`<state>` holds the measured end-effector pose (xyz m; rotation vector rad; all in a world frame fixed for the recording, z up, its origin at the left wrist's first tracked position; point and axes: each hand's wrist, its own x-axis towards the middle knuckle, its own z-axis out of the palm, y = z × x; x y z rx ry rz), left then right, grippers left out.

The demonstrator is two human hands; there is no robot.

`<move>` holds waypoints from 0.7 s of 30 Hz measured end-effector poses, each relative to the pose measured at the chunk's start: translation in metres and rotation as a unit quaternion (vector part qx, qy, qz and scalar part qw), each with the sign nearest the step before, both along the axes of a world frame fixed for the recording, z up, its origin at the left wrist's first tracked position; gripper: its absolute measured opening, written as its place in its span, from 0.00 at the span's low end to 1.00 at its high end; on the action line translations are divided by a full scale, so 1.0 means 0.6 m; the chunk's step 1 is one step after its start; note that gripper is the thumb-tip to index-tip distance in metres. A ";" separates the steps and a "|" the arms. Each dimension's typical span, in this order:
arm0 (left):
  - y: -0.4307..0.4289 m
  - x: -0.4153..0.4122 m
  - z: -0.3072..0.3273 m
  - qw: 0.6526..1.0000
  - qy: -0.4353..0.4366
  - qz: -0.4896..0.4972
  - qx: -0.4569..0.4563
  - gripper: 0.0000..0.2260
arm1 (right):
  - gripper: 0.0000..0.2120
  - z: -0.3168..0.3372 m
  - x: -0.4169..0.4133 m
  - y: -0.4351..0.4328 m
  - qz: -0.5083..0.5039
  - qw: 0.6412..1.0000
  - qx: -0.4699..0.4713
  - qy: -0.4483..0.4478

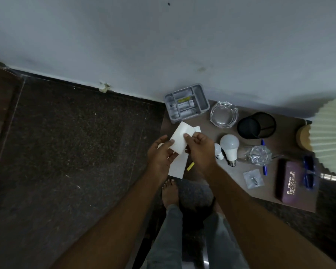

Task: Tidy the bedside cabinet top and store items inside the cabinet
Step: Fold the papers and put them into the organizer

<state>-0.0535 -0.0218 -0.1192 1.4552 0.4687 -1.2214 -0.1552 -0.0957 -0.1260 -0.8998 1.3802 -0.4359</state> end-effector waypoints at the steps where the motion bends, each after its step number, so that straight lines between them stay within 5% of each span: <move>1: -0.004 0.004 0.004 1.000 0.005 -0.018 -0.006 0.13 | 0.10 0.004 -0.006 -0.007 0.018 1.000 -0.003 0.002; 12: -0.076 0.065 0.043 0.946 -0.132 -0.292 -0.055 0.14 | 0.06 0.053 -0.027 -0.109 0.231 0.969 -0.086 -0.003; 21: -0.143 0.095 0.060 0.914 -0.256 -0.312 -0.051 0.06 | 0.08 0.063 0.013 -0.192 0.276 0.926 -0.232 0.112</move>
